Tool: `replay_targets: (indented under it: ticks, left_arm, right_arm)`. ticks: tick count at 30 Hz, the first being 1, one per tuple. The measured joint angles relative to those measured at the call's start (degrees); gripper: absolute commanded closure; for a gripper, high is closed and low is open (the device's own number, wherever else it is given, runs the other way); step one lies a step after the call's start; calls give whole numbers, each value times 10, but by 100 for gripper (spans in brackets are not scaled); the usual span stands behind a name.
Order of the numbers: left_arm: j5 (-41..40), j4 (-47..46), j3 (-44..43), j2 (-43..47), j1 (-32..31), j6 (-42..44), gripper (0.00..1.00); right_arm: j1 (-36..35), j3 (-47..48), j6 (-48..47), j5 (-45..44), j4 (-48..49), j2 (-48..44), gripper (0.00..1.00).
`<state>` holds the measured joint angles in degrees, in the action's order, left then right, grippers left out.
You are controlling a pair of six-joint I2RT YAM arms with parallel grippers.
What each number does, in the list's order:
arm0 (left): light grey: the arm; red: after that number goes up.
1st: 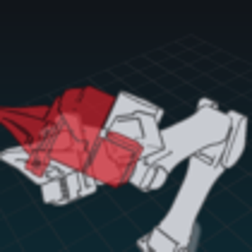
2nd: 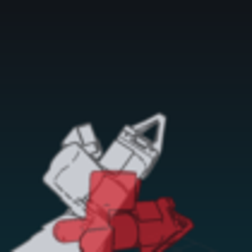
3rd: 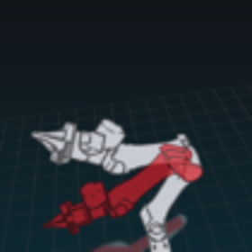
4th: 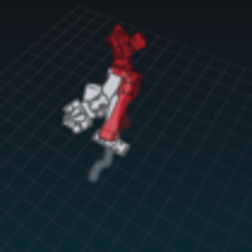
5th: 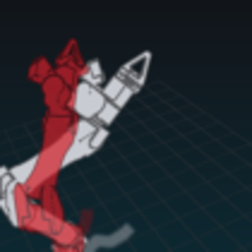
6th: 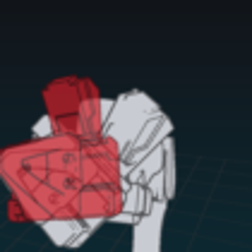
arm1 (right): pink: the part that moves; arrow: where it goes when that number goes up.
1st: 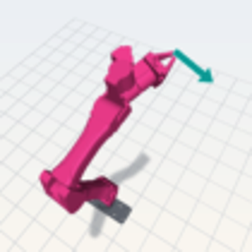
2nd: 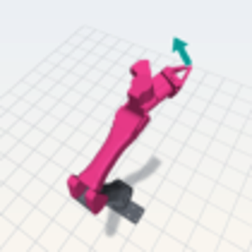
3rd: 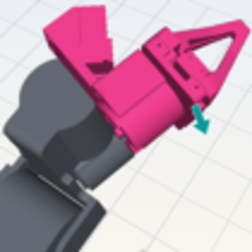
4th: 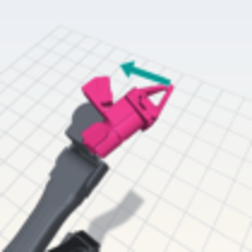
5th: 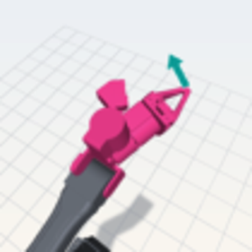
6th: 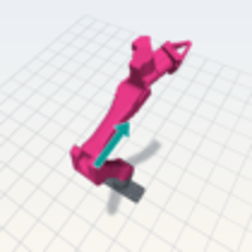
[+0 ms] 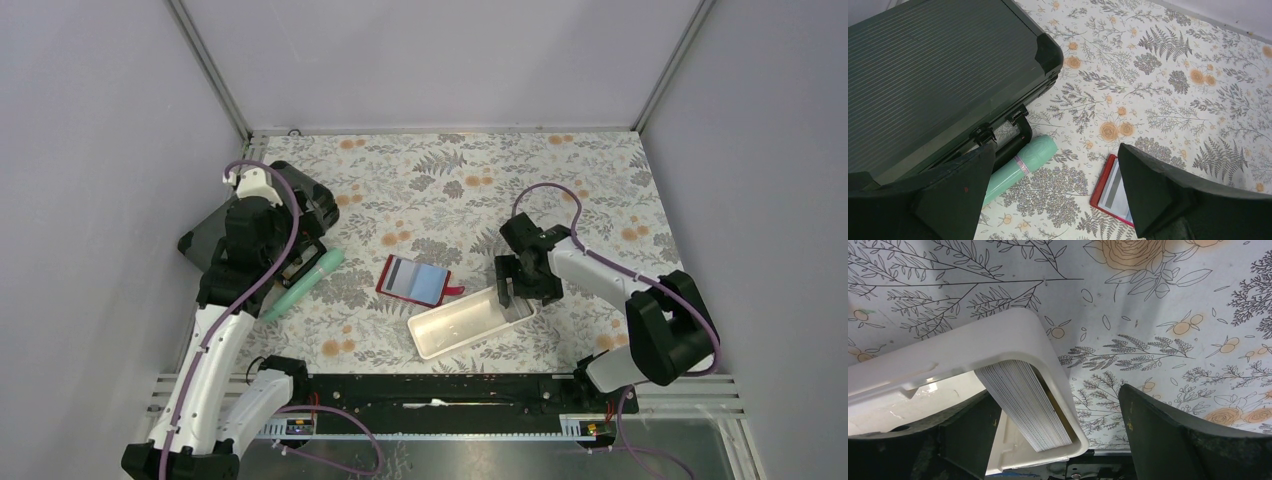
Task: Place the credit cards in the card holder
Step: Pick up the credit card from the storage box.
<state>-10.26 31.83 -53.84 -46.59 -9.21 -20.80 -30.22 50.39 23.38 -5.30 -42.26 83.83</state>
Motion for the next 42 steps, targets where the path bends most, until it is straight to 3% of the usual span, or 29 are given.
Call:
replay_targets:
  ticks: [18,28,42]
  left_arm:
    - [21,-3,0,5,14,-2,1]
    - [35,-3,0,5,17,-3,1]
    - [58,-7,10,5,21,-7,1]
  right_arm:
    - [0,33,0,-29,-21,1,17]
    - [0,39,1,-32,-27,-8,37]
    - [0,51,2,-33,-38,-14,49]
